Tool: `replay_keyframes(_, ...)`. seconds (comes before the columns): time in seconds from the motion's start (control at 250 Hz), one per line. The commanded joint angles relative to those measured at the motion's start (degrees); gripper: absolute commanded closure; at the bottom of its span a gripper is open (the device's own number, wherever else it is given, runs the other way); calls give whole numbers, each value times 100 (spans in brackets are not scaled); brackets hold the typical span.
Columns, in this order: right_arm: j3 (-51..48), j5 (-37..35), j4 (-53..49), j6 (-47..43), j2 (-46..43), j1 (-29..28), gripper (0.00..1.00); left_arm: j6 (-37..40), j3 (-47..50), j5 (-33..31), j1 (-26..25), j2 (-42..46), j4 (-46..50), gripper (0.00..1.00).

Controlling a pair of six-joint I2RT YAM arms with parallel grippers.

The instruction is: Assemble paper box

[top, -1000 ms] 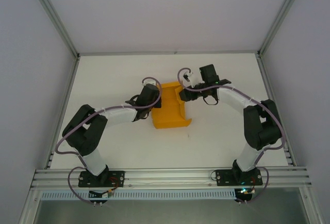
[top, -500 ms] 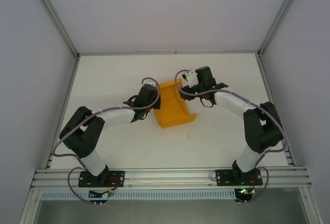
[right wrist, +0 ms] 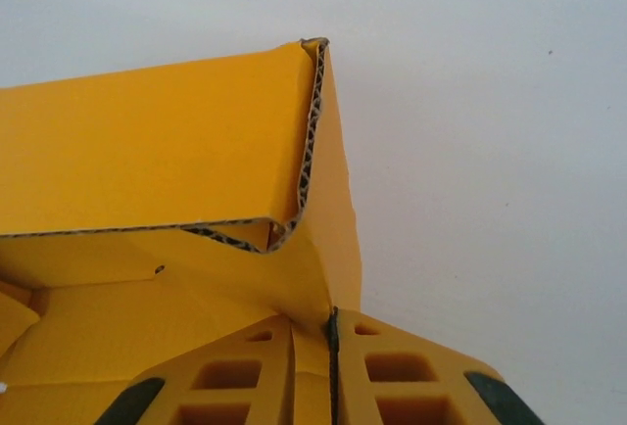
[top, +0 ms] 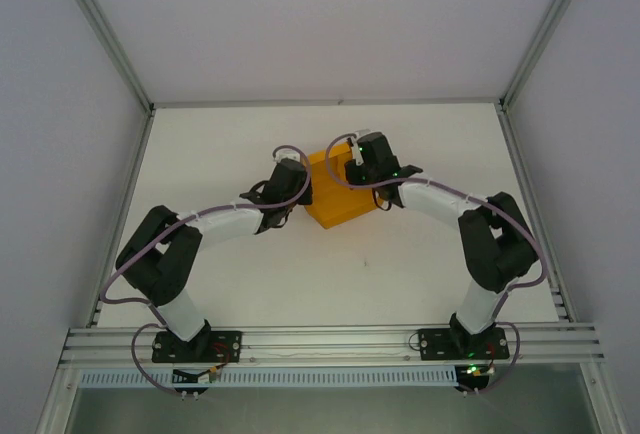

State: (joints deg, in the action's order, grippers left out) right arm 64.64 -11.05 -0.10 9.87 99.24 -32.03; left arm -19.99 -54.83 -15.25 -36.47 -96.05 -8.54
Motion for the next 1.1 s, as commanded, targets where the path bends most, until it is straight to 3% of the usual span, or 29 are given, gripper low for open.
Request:
replay_keyframes(0.0,-294,-215,661,38,-56,-5,72,-36,-331,554,-251,25,-253,100)
replay_keyframes(0.208,-704,1173,606,-728,-518,195,58,113,-329,768,-241,76,-201,100)
replay_keyframes(0.279,-789,1537,478,-756,-704,357,57,215,-328,925,-238,112,-189,100)
replay_keyframes(0.515,-878,1351,469,-1296,-947,465,63,585,-263,1564,-253,135,-132,100)
replay_keyframes(0.627,-874,1245,749,-1028,-873,454,79,528,-267,1558,-271,130,-165,100)
replay_keyframes(0.735,-1052,455,1279,-304,-847,395,88,351,-332,1385,-293,87,-101,100)
replay_keyframes(0.846,-1162,-662,1470,48,-830,204,90,147,-538,966,-323,-34,225,100)
replay_keyframes(0.97,-823,-2258,891,349,-610,-101,93,-115,-754,618,-355,-156,508,100)
replay_keyframes(1.022,-629,-2925,528,865,-459,-173,95,-334,-865,303,-386,-192,619,100)
replay_keyframes(1.094,-410,-3300,32,1578,-274,-183,93,-626,-1055,-254,-437,-279,939,100)
